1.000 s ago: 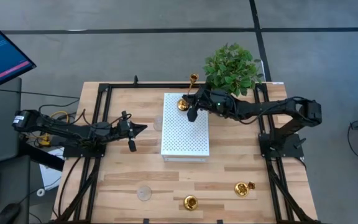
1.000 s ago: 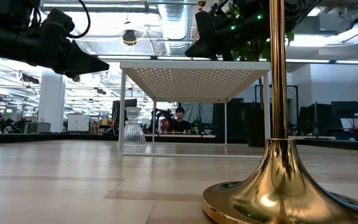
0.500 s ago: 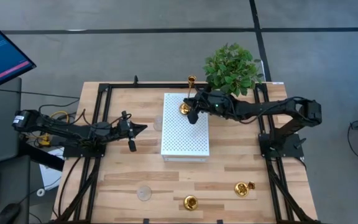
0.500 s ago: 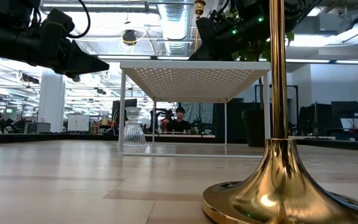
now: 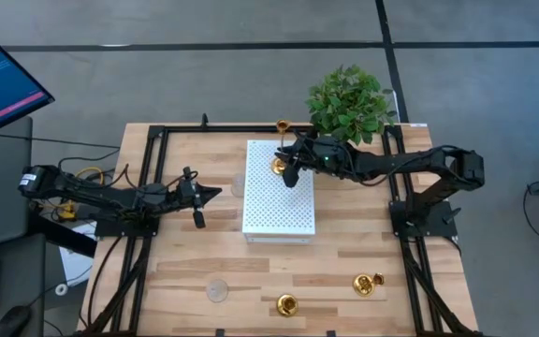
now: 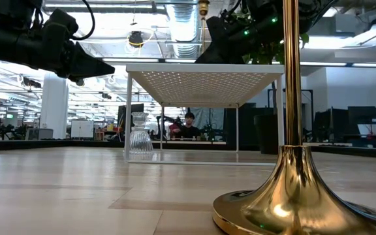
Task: Pick & Place candle stick holders
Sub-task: Put the top golden candle holder on the shelf
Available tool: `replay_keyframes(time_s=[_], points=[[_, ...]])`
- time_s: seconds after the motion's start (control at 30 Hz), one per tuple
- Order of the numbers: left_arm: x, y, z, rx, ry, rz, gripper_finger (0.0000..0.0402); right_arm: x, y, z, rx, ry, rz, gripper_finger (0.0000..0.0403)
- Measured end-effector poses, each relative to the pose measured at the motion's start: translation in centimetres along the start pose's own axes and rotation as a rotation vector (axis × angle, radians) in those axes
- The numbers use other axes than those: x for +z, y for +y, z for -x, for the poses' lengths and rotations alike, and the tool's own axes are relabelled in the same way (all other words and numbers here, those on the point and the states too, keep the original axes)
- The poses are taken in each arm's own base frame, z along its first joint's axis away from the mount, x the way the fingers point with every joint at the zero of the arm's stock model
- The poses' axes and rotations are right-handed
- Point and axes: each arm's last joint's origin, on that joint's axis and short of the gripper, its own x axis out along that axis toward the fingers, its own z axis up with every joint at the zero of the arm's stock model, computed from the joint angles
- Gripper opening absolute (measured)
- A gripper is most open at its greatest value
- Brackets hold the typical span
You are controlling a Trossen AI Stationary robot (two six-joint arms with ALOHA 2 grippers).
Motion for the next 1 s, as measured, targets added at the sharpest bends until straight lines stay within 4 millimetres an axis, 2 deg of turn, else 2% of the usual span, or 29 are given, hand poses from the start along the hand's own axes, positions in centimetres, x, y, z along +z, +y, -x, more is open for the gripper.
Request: replay_keyframes(time_s=[0.37, 0.67, 0.83, 1.0], points=[[0.0, 0.0, 0.0, 0.000, 0.000, 0.000, 0.0008, 0.1, 0.4, 0.3, 0.057, 0.015, 0.038, 0.0153], [0.0, 0.0, 0.0, 0.000, 0.000, 0.000, 0.0008, -0.5, 0.6, 0.8, 0.059, 0.094, 0.105, 0.0217], [0.0, 0.0, 0.0, 0.000, 0.000, 0.000, 0.0008, -0.6, 0.4, 1.5, 0.052, 0.150, 0.116, 0.0229], [0.0, 0.0, 0.0, 0.000, 0.000, 0.000, 0.0008, -0.9, 0.3, 2.5, 0.048, 0.228, 0.133, 0.0222]])
